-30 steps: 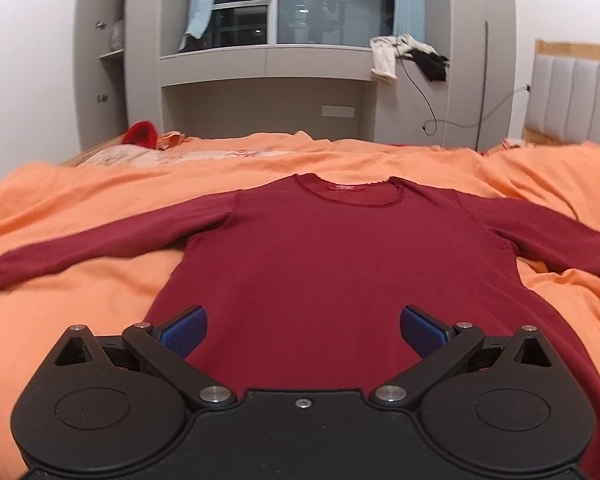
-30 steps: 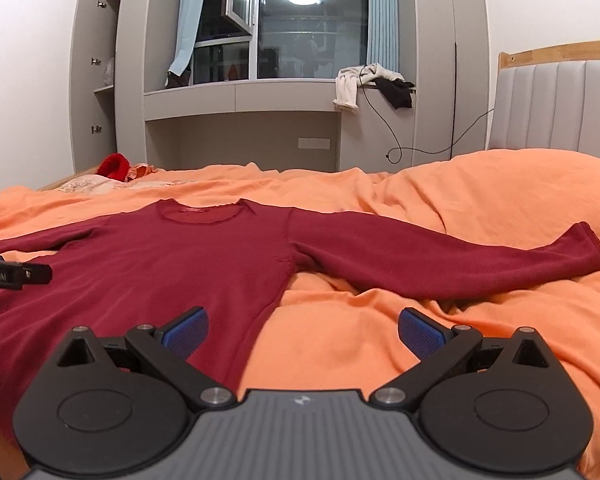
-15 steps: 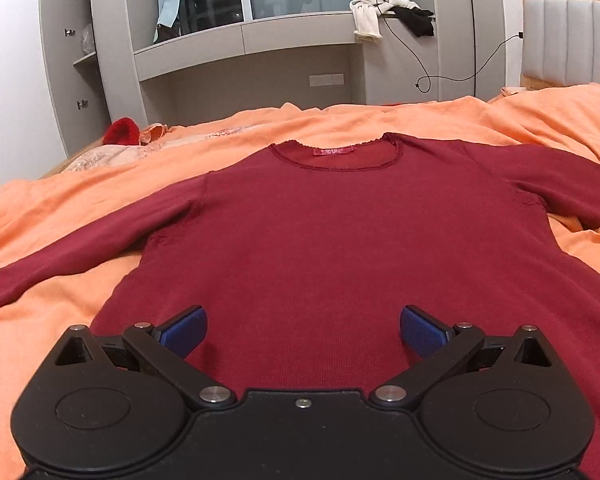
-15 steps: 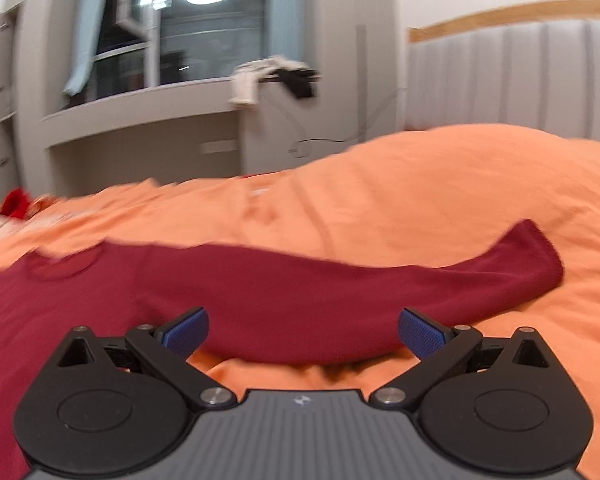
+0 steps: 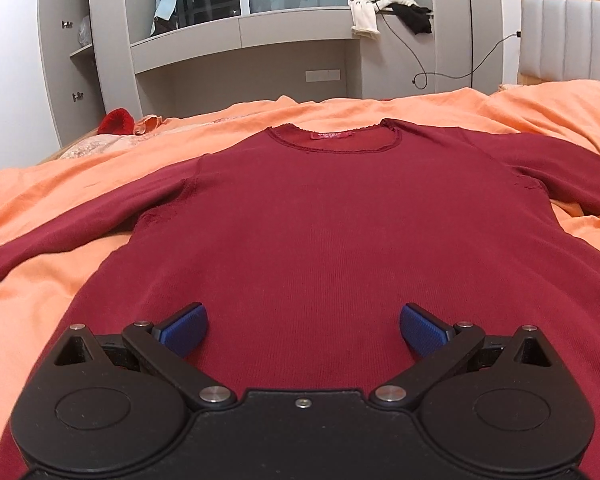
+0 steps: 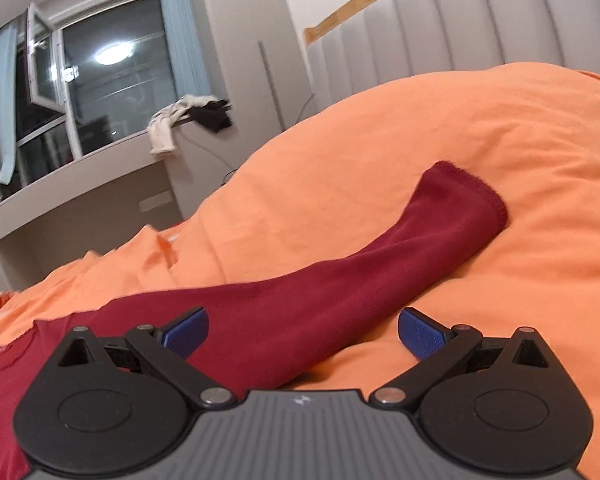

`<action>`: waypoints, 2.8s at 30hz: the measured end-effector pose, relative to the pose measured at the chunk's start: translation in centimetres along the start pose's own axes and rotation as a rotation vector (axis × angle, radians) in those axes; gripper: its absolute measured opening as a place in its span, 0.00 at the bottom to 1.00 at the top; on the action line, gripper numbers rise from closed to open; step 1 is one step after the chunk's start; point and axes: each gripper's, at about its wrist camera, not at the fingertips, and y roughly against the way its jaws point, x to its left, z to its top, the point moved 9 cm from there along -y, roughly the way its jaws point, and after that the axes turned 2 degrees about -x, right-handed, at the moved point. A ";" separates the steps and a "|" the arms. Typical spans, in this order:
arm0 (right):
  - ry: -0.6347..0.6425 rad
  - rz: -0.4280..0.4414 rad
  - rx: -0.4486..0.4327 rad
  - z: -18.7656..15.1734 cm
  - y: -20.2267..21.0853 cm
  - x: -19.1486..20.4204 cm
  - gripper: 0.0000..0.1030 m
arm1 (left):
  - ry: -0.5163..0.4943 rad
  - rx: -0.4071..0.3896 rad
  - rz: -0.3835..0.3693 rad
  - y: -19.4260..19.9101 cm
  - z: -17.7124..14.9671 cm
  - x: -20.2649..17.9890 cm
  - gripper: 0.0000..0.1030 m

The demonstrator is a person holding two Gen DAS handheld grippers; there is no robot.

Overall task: Fold small clothes
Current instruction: 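Move the right tool toward the sweater sleeve cuff and lower it, then close the right gripper on the sleeve cuff and lift it, then carry the cuff across the sweater body and release it with the right gripper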

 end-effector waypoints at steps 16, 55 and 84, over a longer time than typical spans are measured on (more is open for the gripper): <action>-0.134 -0.216 -0.103 2.8 1.9 -5.5 1.00 | -0.004 -0.016 -0.008 -0.1 -0.5 0.0 1.00; 0.264 0.429 -0.342 7.2 8.5 25.5 0.09 | 0.331 -0.027 0.130 2.1 2.8 10.8 0.99; 1.155 0.896 0.024 -18.7 18.3 40.4 0.30 | 0.525 -0.079 0.209 4.4 3.3 19.0 0.99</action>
